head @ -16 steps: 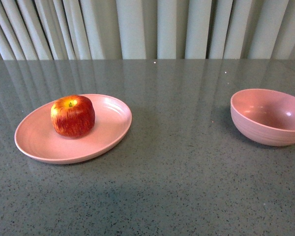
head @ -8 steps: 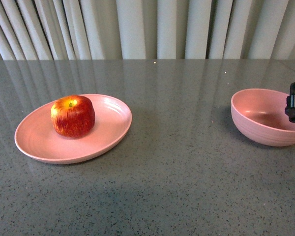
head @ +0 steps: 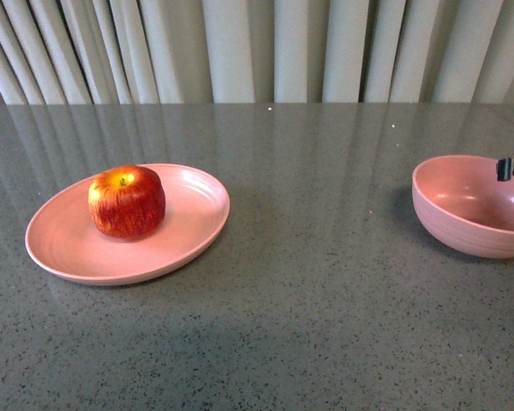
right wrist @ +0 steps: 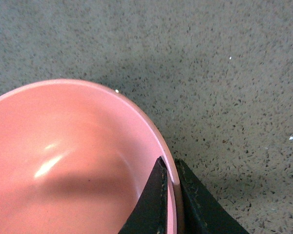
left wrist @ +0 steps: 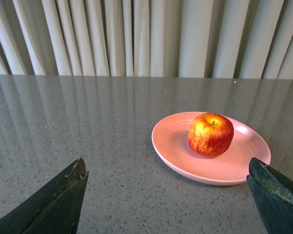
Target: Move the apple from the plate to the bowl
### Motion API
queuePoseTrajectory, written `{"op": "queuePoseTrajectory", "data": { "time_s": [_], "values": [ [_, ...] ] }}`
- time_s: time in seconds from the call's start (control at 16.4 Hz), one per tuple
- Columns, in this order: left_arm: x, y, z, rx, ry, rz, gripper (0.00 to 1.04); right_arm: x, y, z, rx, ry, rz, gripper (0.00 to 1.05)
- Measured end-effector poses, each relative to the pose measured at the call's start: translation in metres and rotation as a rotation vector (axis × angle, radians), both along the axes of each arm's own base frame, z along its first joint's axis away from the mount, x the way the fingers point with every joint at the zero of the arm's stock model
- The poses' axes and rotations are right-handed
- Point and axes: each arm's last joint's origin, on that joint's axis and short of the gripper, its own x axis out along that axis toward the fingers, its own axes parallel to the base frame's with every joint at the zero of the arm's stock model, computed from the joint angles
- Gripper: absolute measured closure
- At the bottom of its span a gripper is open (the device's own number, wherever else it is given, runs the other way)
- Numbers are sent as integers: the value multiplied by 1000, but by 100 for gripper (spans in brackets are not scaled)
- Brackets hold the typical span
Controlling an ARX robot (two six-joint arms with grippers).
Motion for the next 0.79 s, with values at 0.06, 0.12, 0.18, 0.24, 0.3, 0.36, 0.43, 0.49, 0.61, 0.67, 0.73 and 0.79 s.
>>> {"op": "queuePoseTrajectory", "data": {
  "time_s": [0.06, 0.12, 0.18, 0.24, 0.3, 0.36, 0.43, 0.49, 0.61, 0.67, 0.73, 0.79],
  "values": [
    [0, 0, 0, 0, 0, 0, 7, -2, 2, 7, 4, -18, 1, 102],
    [0, 0, 0, 0, 0, 0, 7, -4, 4, 16, 7, -38, 10, 102],
    [0, 0, 0, 0, 0, 0, 7, -8, 9, 26, 14, -55, 25, 102],
    [0, 0, 0, 0, 0, 0, 7, -11, 14, 33, 22, -68, 39, 102],
    [0, 0, 0, 0, 0, 0, 7, -14, 20, 41, 28, -81, 56, 102],
    [0, 0, 0, 0, 0, 0, 7, -17, 30, 50, 35, -97, 81, 102],
    [0, 0, 0, 0, 0, 0, 7, -17, 43, 59, 40, -118, 116, 102],
    [0, 0, 0, 0, 0, 0, 7, -17, 56, 64, 40, -131, 146, 102],
    [0, 0, 0, 0, 0, 0, 7, -17, 86, 67, 36, -137, 216, 102],
    [0, 0, 0, 0, 0, 0, 7, -16, 100, 63, 30, -125, 243, 102],
    [0, 0, 0, 0, 0, 0, 7, -16, 112, 56, 28, -101, 273, 102],
    [0, 0, 0, 0, 0, 0, 7, -15, 123, 48, 29, -73, 295, 102]
  ]
}}
